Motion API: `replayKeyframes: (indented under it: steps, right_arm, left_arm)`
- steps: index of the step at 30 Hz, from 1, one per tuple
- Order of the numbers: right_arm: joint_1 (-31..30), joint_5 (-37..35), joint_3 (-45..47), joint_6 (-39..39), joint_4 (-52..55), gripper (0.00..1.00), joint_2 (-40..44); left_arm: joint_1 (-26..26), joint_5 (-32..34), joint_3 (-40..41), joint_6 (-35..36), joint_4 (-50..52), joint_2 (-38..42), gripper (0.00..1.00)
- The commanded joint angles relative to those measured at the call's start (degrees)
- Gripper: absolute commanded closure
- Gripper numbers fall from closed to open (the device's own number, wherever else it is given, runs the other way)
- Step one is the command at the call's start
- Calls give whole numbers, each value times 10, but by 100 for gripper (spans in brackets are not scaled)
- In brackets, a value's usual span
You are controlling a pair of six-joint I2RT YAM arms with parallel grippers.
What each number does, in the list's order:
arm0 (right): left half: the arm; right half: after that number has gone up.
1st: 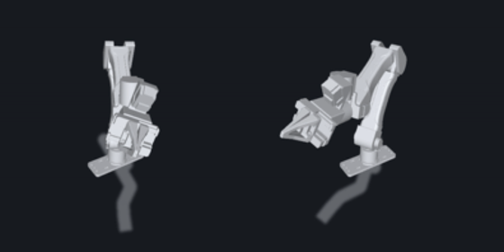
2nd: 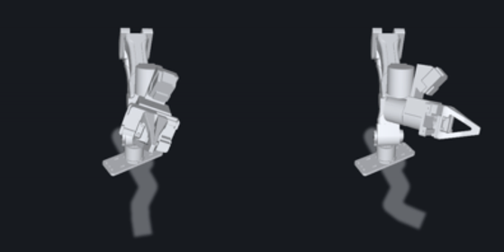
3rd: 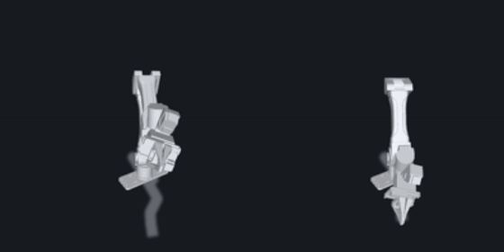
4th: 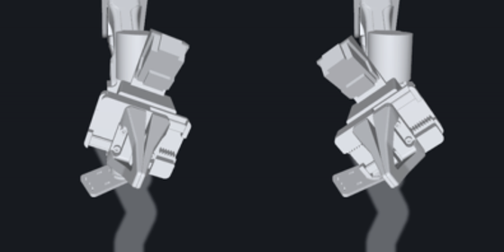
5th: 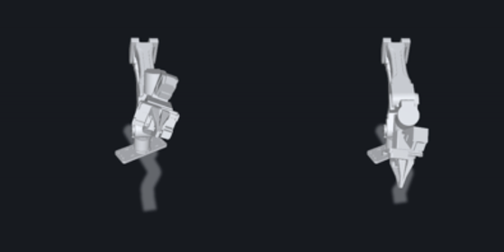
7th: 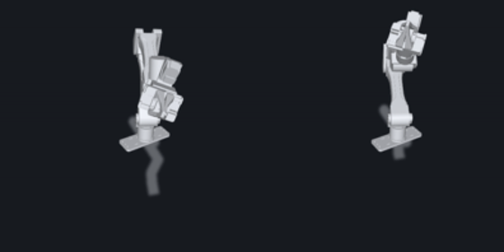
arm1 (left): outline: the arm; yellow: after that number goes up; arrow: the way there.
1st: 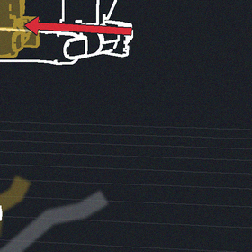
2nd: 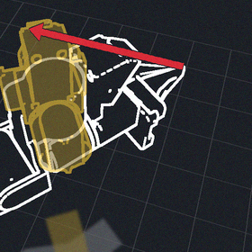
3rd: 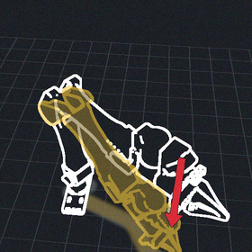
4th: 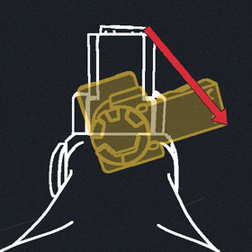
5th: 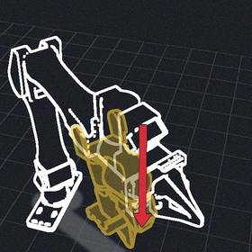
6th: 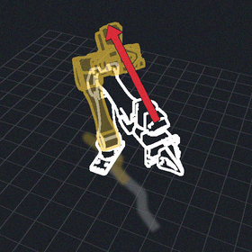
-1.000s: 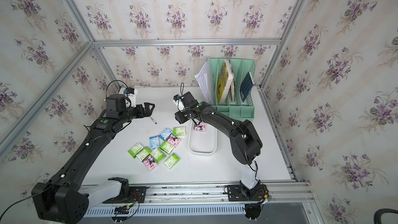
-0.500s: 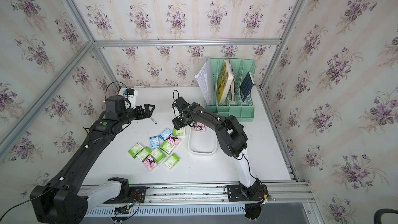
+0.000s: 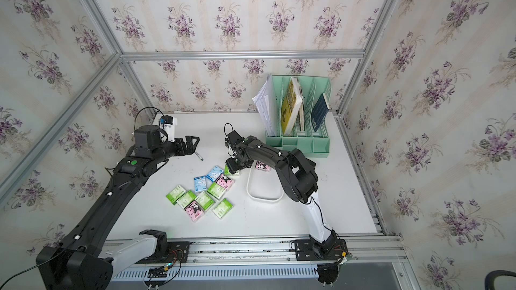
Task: Put the pocket tissues into the storage box
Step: Move the storage box to the center of the board, then pick up the pocket tissues from the center of the board.
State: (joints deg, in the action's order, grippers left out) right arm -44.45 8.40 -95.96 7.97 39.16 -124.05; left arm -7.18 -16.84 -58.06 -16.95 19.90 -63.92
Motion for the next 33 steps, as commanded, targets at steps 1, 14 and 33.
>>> replayKeyframes:
  steps: [1, 14, 33]
  right_arm:
    - [1, -13, 10, 10, 12, 33, 7]
    - [4, 28, 19, 33, -29, 37, 2]
    - [11, 32, 23, 33, -33, 100, -19]
  left_arm:
    - [0, 4, 1, 5, -1, 1, 1]
    - [0, 8, 0, 7, 1, 3, 1]
    - [0, 17, 0, 15, 9, 9, 1]
